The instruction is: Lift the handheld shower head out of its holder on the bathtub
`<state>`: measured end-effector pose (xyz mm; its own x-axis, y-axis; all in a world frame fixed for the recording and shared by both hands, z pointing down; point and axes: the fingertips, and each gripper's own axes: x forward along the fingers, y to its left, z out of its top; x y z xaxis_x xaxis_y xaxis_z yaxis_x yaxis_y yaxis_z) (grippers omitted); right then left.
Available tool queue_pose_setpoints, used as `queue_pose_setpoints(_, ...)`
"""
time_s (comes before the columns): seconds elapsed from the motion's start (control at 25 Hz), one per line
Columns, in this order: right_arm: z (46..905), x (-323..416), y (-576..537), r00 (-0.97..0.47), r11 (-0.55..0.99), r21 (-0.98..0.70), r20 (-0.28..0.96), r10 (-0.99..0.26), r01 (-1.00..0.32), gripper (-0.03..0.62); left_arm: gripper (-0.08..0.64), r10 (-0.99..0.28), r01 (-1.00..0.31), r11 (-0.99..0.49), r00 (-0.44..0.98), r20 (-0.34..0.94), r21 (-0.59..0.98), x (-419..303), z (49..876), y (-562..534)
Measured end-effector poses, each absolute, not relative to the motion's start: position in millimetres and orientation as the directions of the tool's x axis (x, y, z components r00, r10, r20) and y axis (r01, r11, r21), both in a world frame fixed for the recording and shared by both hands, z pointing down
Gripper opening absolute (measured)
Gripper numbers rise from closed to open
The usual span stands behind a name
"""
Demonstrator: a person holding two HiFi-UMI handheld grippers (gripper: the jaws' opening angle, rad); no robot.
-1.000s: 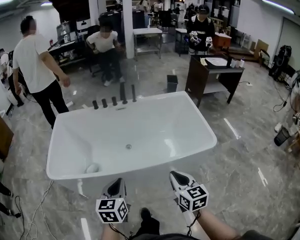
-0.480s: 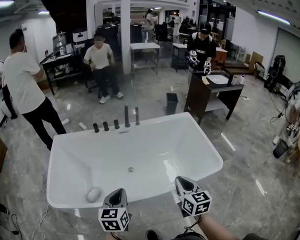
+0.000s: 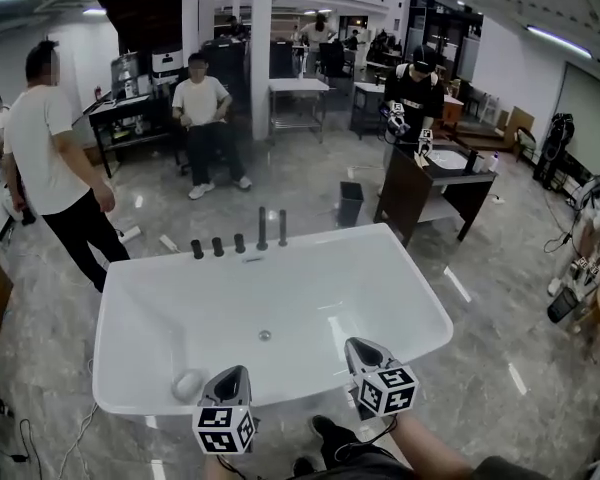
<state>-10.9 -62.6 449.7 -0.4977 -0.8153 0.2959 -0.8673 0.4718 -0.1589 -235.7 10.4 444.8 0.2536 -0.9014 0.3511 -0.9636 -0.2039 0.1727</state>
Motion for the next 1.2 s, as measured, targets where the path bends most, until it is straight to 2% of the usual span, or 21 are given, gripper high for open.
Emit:
queue_pose_setpoints(0.52, 465, -6, -188, -0.488, 0.467, -0.142, 0.297, -0.821, -0.873, 0.029, 0.015, -0.905, -0.976, -0.145, 0.198, 0.375, 0.166, -238, 450, -68)
queue_pose_setpoints(0.84, 500, 15, -309, -0.512, 0.472, -0.199, 0.327, -0.794, -0.859, 0.029, 0.015, -0.908, -0.981, -0.080, 0.145, 0.393, 0.177, -221, 469, -174)
queue_pose_setpoints(1.2, 532, 14, -428, -0.599, 0.540, -0.260, 0.332, -0.729, -0.801, 0.029, 0.015, -0.924, -0.990, -0.070, 0.110, 0.366, 0.123, -203, 478, -296)
